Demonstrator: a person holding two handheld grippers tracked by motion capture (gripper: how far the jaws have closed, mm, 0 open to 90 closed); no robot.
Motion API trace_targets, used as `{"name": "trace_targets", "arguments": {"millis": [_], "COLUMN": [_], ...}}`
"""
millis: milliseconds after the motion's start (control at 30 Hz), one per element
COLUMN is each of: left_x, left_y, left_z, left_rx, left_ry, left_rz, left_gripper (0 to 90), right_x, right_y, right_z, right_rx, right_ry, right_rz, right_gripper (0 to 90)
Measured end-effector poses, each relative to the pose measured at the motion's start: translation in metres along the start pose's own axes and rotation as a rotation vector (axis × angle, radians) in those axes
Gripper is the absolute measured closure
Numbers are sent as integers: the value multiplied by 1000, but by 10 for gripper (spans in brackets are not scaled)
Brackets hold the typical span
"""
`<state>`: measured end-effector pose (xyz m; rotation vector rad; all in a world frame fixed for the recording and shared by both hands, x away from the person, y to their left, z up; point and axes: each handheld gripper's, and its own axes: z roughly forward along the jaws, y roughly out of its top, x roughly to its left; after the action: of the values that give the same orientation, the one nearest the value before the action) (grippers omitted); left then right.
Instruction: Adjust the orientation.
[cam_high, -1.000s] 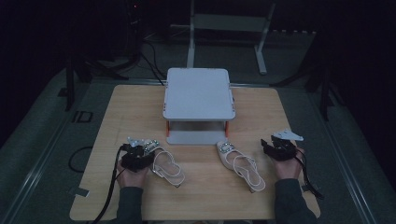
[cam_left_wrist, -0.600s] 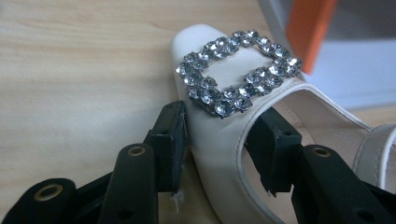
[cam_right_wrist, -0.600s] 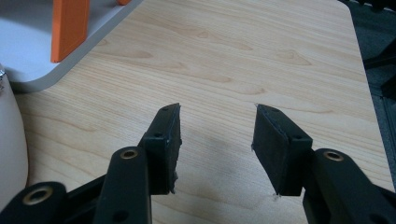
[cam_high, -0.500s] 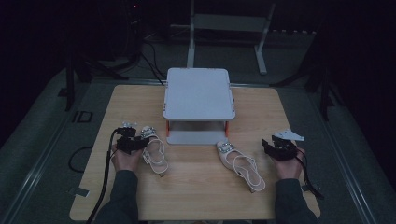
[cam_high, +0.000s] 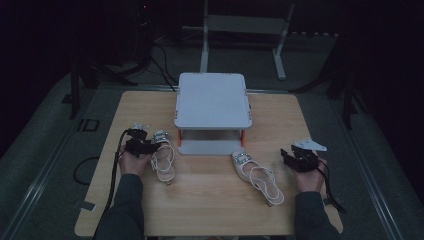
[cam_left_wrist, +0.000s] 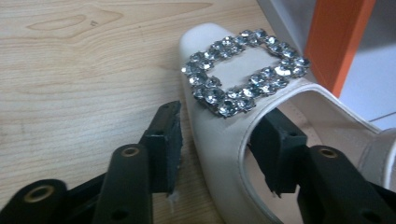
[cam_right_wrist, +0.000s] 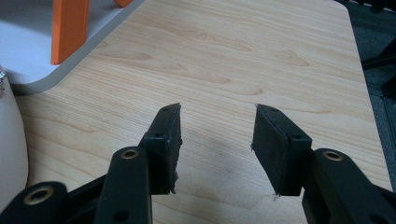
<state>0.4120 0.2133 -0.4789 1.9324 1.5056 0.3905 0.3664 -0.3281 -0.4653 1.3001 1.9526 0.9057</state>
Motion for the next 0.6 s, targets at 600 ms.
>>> {"name": "trace_targets", "arguments": {"millis": [600], "left_x": [-19], "left_y": [0], "left_z": [-41], "left_rx": [-94], "left_ry": [28], "left_rz": [14], "left_gripper": [472], "right_x": [0], "right_y": [0], "right_z": [-1], "right_rx": [-3], "right_ry": [-1], "right_rz": [3], "right_gripper": [516]}}
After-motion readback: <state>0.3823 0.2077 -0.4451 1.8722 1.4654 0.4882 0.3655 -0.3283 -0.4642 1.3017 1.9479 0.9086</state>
